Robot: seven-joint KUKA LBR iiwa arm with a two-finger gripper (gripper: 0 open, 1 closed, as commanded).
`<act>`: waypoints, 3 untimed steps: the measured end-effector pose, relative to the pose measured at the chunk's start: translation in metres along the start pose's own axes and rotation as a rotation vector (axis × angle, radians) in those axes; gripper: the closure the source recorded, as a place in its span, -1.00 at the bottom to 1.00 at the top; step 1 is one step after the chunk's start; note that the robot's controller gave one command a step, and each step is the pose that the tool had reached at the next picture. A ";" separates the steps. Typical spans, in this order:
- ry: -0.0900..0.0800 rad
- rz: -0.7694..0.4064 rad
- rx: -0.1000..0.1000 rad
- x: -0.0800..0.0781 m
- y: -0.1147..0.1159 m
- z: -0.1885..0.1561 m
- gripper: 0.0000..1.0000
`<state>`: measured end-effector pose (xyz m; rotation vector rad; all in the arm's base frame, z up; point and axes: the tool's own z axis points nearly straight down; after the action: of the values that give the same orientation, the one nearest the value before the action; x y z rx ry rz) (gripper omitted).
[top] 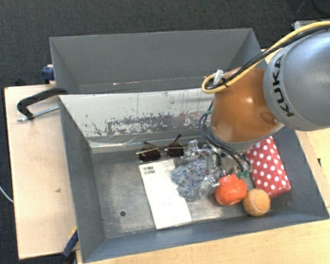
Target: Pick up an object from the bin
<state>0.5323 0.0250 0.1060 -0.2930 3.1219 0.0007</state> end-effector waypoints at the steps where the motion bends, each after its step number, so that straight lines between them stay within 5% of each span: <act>1: 0.002 0.052 -0.001 -0.022 -0.026 0.030 -1.00; 2: -0.002 -0.068 0.001 -0.036 -0.020 0.032 -1.00; 3: 0.001 0.053 -0.002 -0.024 -0.025 0.029 1.00</act>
Offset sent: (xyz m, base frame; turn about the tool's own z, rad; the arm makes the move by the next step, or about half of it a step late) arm 0.0451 -0.0048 -0.0360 -0.2543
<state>0.5606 0.0053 0.0776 -0.2108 3.1296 0.0032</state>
